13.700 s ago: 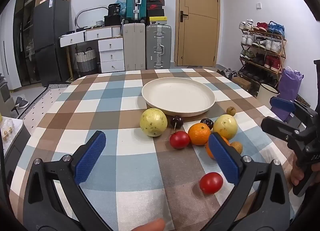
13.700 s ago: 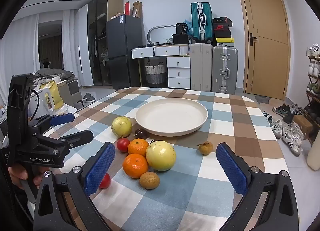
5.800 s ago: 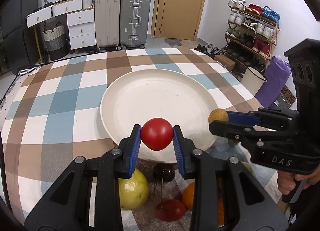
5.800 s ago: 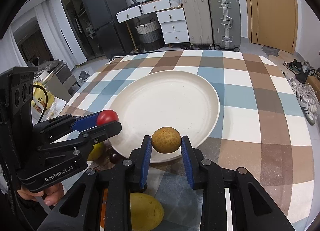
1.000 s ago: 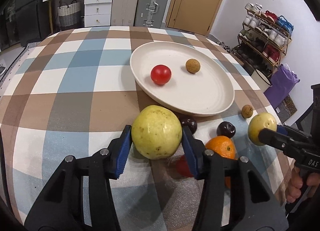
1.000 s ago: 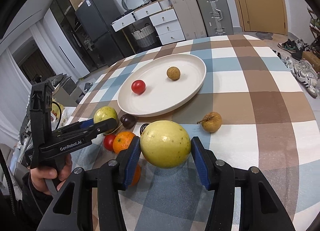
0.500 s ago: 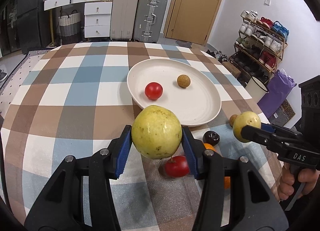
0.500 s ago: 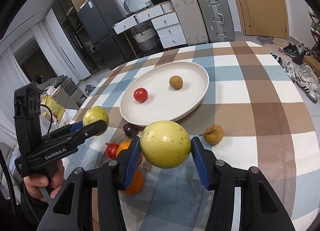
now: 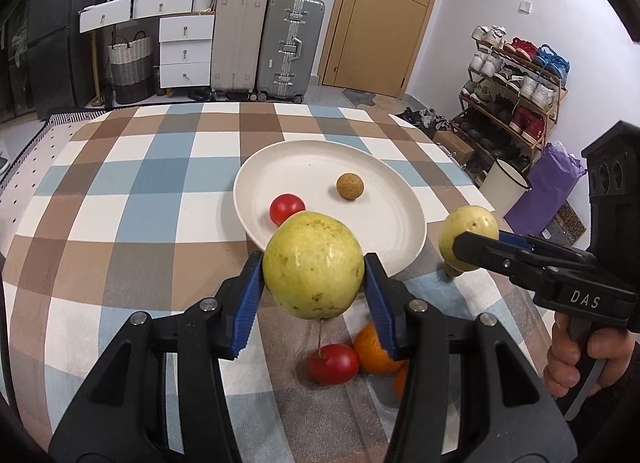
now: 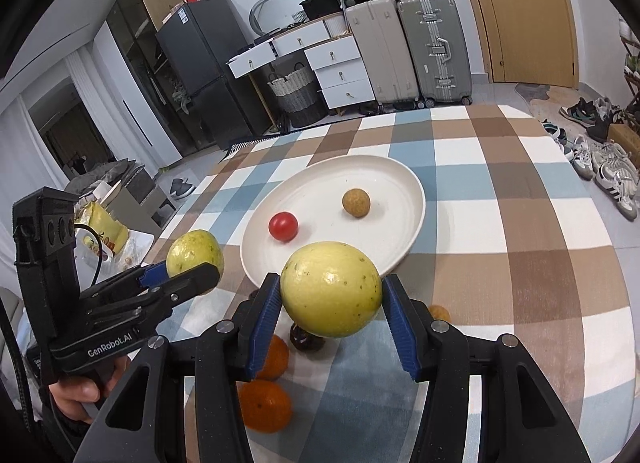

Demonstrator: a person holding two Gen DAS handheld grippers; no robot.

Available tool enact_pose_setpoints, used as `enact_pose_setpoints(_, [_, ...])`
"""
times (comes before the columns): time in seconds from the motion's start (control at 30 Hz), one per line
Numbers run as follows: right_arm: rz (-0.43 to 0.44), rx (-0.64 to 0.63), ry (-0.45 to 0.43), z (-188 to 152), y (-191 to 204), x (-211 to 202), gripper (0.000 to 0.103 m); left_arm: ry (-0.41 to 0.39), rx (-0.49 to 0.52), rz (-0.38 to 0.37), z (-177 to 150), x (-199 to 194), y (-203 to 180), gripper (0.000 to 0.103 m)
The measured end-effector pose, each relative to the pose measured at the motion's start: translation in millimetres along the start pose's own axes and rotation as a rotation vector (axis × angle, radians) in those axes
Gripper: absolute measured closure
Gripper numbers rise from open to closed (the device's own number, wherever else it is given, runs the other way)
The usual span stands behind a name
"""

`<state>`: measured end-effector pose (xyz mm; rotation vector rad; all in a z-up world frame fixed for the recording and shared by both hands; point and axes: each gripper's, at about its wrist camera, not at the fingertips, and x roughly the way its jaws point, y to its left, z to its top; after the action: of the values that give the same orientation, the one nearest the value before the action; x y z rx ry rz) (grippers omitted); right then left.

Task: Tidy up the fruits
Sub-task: 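Carry both large fruits into the white plate and open both grippers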

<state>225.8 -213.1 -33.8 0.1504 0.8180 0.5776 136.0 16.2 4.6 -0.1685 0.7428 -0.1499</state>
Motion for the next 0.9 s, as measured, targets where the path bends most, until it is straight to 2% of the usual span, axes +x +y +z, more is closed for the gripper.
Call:
enact_pose_setpoints(0.47, [-0.005,0.037,0.005,23,-5,24,0.051,0.007,0.032,-0.010,19,28,-11,0.057])
enact_pose_setpoints(0.9, [-0.040,0.054,0.042,29,-11,55,0.051,0.049,0.056,0.004,19,61,-10,0.057])
